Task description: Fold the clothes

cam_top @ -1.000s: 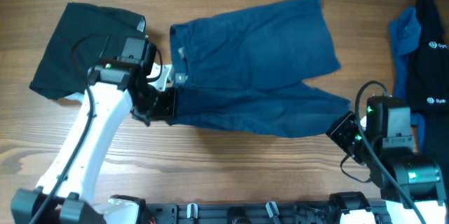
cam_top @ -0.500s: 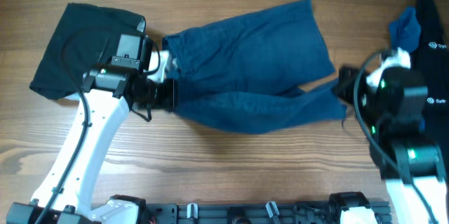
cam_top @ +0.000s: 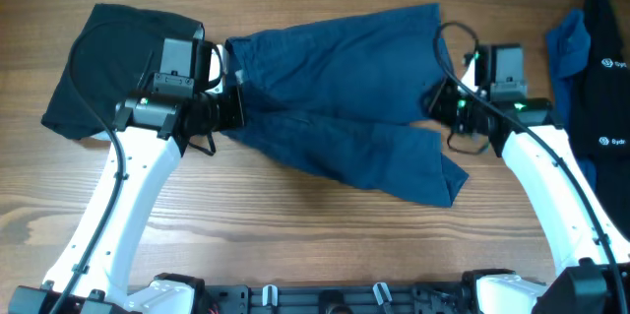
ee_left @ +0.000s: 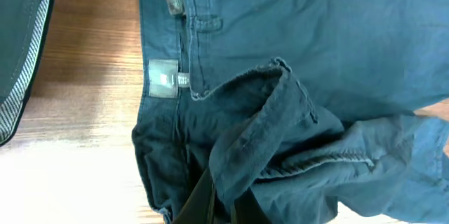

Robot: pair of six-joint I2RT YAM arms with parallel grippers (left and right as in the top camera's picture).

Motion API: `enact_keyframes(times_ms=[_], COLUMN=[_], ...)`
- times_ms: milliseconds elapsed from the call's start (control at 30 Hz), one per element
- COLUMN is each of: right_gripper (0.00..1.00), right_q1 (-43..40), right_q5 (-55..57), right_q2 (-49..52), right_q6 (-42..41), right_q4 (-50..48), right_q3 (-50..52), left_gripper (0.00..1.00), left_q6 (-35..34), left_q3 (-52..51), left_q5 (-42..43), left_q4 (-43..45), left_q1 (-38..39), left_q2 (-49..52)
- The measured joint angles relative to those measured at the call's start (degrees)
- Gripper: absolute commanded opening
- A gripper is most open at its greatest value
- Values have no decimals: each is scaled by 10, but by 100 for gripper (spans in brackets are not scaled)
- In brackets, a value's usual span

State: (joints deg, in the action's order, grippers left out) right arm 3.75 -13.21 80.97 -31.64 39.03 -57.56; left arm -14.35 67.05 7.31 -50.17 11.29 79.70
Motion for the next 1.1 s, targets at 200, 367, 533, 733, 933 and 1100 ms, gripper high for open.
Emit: enact_keyframes(times_ms=[200, 367, 533, 733, 933, 1100], right_gripper=[68, 66, 40, 4, 4, 4], right_q1=[0, 0, 0, -1, -15, -23], right_q5=[13, 39, 71, 88, 88, 92], right_q2=[57, 143, 189, 194, 136, -59], right_q6=[-4, -17, -31, -31, -16, 2], right_q4=[11, -16, -40, -44, -18, -9], right_q3=[19, 27, 28, 28, 30, 31], left_gripper=[4, 4, 4, 4, 4, 4], left_q6=[-2, -2, -2, -2, -2, -2], left_q3=[0, 0, 0, 0, 0, 0], left_q5=[-1, -1, -2, -2, -2, -2], left_q4=[-5, -9, -15, -16, -17, -24], left_q1=[0, 0, 0, 0, 0, 0], left_q2=[0, 0, 0, 0, 0, 0])
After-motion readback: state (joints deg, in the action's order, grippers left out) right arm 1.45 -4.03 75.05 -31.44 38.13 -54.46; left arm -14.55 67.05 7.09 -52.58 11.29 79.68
